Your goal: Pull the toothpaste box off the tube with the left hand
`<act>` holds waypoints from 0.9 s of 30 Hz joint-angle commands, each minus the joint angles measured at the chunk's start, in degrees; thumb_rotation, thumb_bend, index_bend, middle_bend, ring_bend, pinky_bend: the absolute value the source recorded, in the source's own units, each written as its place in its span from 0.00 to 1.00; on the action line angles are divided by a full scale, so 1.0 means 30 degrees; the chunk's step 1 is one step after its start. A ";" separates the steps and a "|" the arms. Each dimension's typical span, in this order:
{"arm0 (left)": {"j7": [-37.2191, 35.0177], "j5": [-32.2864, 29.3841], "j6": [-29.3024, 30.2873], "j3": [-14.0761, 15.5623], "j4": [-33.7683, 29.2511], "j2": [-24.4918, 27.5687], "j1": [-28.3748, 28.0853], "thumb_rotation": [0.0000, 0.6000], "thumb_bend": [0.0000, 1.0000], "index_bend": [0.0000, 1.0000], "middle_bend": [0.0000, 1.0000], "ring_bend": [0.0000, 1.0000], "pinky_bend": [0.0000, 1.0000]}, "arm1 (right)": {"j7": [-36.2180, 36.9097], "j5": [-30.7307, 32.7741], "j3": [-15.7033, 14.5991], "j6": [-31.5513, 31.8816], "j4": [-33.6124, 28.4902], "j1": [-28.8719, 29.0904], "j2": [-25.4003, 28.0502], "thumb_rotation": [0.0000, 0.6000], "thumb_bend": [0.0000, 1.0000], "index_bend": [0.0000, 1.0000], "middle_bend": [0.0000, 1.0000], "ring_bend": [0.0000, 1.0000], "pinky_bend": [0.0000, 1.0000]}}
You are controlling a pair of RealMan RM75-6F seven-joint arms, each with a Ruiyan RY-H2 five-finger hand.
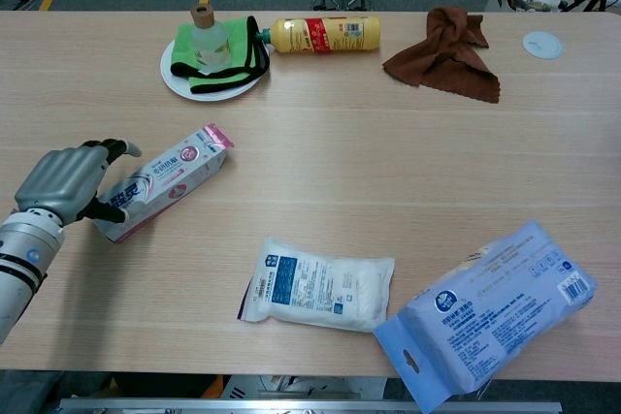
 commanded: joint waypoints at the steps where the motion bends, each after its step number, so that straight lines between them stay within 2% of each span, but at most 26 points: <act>1: 0.0092 0.0256 0.0228 0.0194 -0.0339 -0.0001 -0.0009 0.83 0.06 0.20 0.19 0.17 0.29 | 0.0063 0.0016 -0.0004 0.0007 0.0039 -0.0014 -0.0018 1.00 0.08 0.39 0.34 0.26 0.34; 8: 0.0555 0.0937 0.0709 0.0610 -0.1260 0.0061 -0.0103 0.83 0.06 0.20 0.19 0.17 0.29 | 0.0183 0.0009 -0.0059 0.0001 0.0175 -0.0042 -0.0084 1.00 0.08 0.39 0.34 0.26 0.34; 17: 0.0371 0.0025 0.0321 -0.0037 -0.0077 -0.0288 -0.0454 0.83 0.06 0.20 0.19 0.17 0.29 | 0.0229 0.0089 -0.0114 -0.0155 0.0275 -0.0035 -0.0143 1.00 0.08 0.39 0.34 0.26 0.34; 27: 0.0106 -0.0770 -0.0050 -0.0126 0.0635 -0.0492 -0.0592 0.84 0.06 0.20 0.19 0.17 0.29 | 0.0306 0.0125 -0.0176 -0.0225 0.0365 -0.0063 -0.0223 1.00 0.08 0.39 0.34 0.26 0.34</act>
